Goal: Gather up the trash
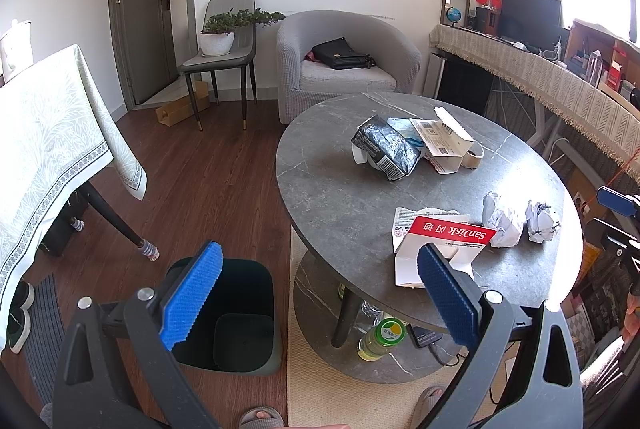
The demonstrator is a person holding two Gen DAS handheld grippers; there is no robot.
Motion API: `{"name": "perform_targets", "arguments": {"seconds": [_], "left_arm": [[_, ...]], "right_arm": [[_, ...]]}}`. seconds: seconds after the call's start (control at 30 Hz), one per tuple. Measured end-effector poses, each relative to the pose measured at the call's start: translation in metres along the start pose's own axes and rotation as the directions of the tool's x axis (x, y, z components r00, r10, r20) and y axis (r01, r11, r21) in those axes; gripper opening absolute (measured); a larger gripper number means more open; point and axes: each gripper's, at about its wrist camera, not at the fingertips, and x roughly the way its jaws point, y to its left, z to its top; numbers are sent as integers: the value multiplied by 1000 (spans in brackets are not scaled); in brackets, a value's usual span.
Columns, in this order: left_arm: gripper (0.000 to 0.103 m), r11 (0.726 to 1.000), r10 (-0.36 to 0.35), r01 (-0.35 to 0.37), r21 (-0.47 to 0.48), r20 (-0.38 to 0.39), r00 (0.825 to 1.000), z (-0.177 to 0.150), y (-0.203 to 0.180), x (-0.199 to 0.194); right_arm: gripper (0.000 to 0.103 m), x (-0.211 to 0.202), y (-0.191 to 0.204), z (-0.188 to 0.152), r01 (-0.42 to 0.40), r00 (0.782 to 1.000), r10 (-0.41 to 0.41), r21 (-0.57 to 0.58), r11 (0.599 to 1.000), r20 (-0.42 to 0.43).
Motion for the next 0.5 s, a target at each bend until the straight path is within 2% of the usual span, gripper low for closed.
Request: {"name": "perform_targets", "arguments": {"seconds": [0.5], "left_arm": [[100,1000,-2,2,-1,0,1000,0,0,0]], "right_arm": [[100,0,1,0,0,1000,0,0,1000,-2]]}}
